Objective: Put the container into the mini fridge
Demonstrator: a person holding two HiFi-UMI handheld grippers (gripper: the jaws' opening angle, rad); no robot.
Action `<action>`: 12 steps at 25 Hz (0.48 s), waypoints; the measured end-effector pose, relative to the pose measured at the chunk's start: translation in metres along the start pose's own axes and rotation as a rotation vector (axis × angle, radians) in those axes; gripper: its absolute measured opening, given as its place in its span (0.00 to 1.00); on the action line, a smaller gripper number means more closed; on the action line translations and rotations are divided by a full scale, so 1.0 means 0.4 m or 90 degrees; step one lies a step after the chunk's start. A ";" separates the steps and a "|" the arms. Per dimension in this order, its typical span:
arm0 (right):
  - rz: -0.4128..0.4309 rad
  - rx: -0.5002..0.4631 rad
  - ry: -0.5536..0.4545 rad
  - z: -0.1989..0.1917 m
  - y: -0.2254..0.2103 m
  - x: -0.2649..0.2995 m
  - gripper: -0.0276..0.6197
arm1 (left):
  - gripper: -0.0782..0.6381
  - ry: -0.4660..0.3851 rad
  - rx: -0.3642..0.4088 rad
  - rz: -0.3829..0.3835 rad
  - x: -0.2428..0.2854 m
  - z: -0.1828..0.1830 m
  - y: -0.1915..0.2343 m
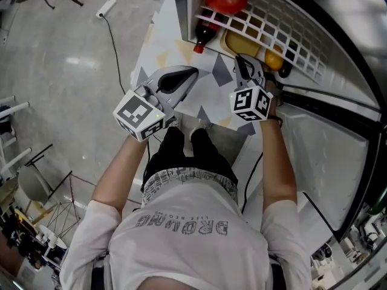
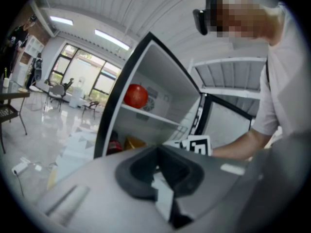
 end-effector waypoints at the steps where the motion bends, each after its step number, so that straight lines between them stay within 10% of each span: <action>1: 0.000 -0.004 0.005 -0.002 0.001 0.004 0.06 | 0.12 0.000 -0.001 0.001 0.000 0.000 0.001; 12: 0.007 -0.052 0.036 -0.016 0.015 0.043 0.07 | 0.12 0.003 -0.003 0.010 -0.001 -0.009 0.007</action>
Point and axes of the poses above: the fingertips, and each gripper's own axes: x forward along the fingers, y to its left, z out of its top, the point moved 4 cm from there along -x, backward along the fingers, and after that the axes turned 2 degrees about x, right-handed, at the moved point
